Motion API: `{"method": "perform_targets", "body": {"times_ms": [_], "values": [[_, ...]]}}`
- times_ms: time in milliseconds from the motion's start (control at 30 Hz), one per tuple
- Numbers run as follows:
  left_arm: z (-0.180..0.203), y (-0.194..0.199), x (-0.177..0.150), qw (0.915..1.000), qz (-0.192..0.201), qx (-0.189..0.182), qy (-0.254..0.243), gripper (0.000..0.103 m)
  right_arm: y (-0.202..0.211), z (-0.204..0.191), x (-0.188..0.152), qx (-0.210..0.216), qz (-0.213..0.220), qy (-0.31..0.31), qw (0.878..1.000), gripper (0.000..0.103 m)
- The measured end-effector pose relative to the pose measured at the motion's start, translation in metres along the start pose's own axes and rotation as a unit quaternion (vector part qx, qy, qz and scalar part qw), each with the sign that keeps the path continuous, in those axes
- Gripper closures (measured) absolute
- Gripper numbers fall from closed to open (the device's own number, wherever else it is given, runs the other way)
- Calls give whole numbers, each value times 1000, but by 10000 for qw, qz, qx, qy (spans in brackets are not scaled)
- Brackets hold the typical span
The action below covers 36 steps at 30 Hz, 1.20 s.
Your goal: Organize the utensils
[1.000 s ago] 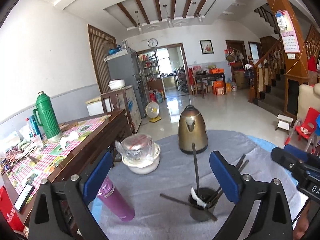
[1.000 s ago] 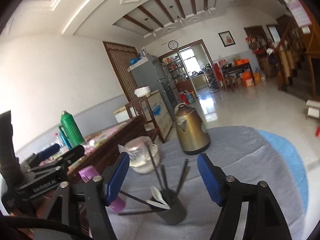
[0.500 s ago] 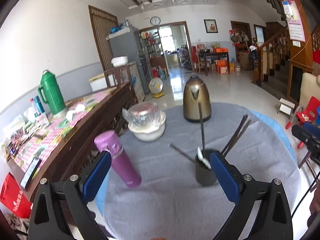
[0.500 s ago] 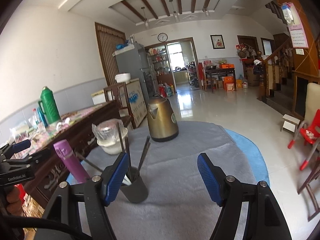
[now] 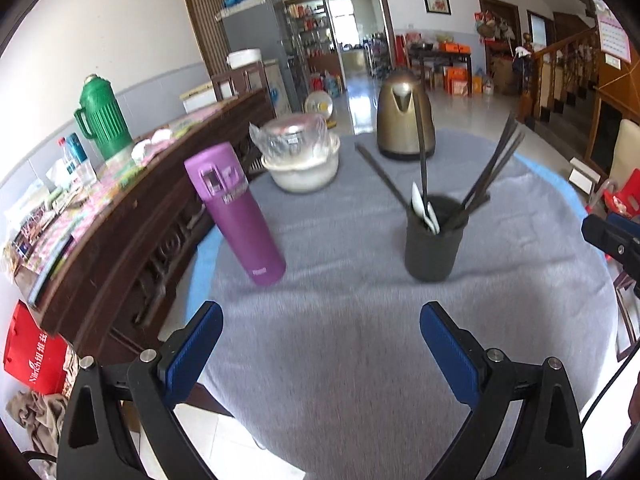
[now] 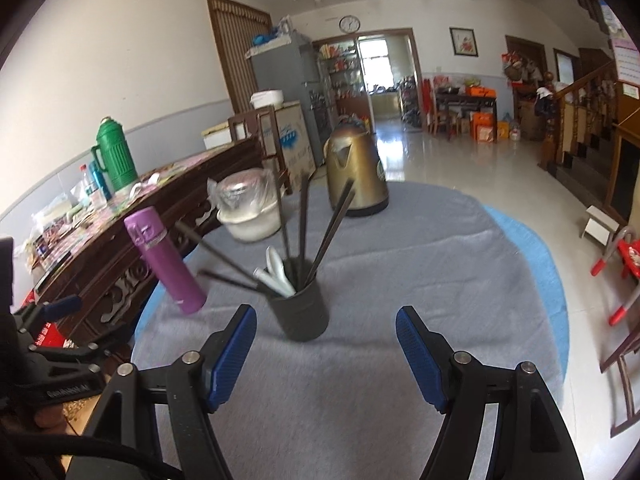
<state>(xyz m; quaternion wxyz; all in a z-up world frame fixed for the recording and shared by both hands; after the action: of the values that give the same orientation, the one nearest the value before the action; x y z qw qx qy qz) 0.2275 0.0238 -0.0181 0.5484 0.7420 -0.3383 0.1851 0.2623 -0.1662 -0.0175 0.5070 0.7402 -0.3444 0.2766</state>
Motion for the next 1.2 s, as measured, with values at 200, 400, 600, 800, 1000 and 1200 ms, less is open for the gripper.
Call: {"method": "perform_targets", "body": {"times_ms": [200, 400, 600, 800, 1000, 1200], "values": [[7, -11, -11, 9998, -160, -91, -21, 4, -8, -12, -14, -27, -166, 77, 9998, 27], [7, -16, -11, 9996, -240, -132, 24, 4, -12, -15, -16, -1, -248, 2, 9997, 27], [7, -20, -12, 9995, -293, -133, 25, 4, -14, -17, -16, 24, -270, -21, 9996, 27], [8, -23, -13, 9993, -349, -134, 7, 4, -16, -19, -18, 71, -287, -57, 9995, 27], [9, -27, -13, 9991, -409, -118, 11, 4, -19, -18, -20, 117, -340, -119, 9993, 27], [10, -30, -14, 9989, -460, -109, -2, 4, -22, -16, -21, 149, -375, -189, 9990, 27]]}}
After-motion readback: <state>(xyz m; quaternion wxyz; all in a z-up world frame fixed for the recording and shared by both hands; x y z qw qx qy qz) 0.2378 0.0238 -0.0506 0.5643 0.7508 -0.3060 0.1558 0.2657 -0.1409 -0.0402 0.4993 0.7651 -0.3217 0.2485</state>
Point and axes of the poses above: each gripper's, at about its wrist camera, not at the fingertips, and y roughly against the way its jaws point, z to its right, x to its top, the point moved 9 cm from there along -y, roughly the way its jaws point, and after that the axes turned 10 degrees about -y, right-handed, at the moved point
